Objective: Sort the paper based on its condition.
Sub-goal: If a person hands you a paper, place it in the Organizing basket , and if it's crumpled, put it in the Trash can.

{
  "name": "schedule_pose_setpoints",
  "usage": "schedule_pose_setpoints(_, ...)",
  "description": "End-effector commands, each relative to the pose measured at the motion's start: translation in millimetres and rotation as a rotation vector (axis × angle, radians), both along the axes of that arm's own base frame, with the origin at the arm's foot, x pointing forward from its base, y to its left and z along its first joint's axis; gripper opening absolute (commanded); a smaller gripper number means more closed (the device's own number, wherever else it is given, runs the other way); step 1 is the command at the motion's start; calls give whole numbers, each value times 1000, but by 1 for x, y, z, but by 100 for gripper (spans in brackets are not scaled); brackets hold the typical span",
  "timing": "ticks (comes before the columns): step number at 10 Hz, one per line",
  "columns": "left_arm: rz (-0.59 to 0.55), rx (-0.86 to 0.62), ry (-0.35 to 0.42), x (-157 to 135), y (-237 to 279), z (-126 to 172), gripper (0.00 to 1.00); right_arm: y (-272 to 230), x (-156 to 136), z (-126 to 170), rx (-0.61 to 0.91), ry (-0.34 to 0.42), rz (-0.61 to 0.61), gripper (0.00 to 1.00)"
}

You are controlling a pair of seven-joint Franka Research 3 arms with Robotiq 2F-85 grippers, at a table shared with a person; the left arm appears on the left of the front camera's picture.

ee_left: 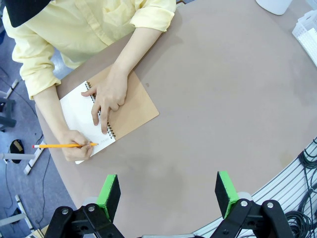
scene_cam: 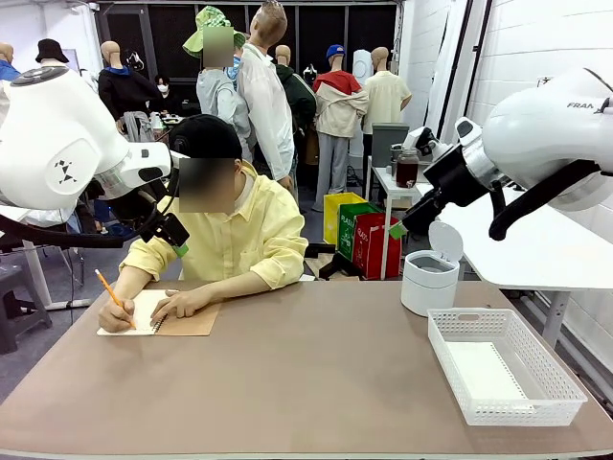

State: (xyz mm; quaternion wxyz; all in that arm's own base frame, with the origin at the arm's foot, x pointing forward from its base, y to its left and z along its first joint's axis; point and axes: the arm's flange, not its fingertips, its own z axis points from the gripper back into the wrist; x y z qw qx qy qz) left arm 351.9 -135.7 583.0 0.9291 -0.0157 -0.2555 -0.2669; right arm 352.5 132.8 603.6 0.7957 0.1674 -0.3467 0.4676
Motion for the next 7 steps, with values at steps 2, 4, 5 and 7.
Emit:
schedule_pose_setpoints(2,-1,-4,-4,0,1,0,100,1,0,-9,58,-42,30,100)
schedule_pose_setpoints(4,-1,-4,-4,0,1,0,100,0,-1,3,21,-20,13,100)
schedule_pose_setpoints(5,-1,-4,-4,0,1,0,100,0,-1,3,21,-20,13,100)
schedule_pose_setpoints(7,-1,-4,-4,0,1,0,100,0,-1,3,21,-20,13,100)
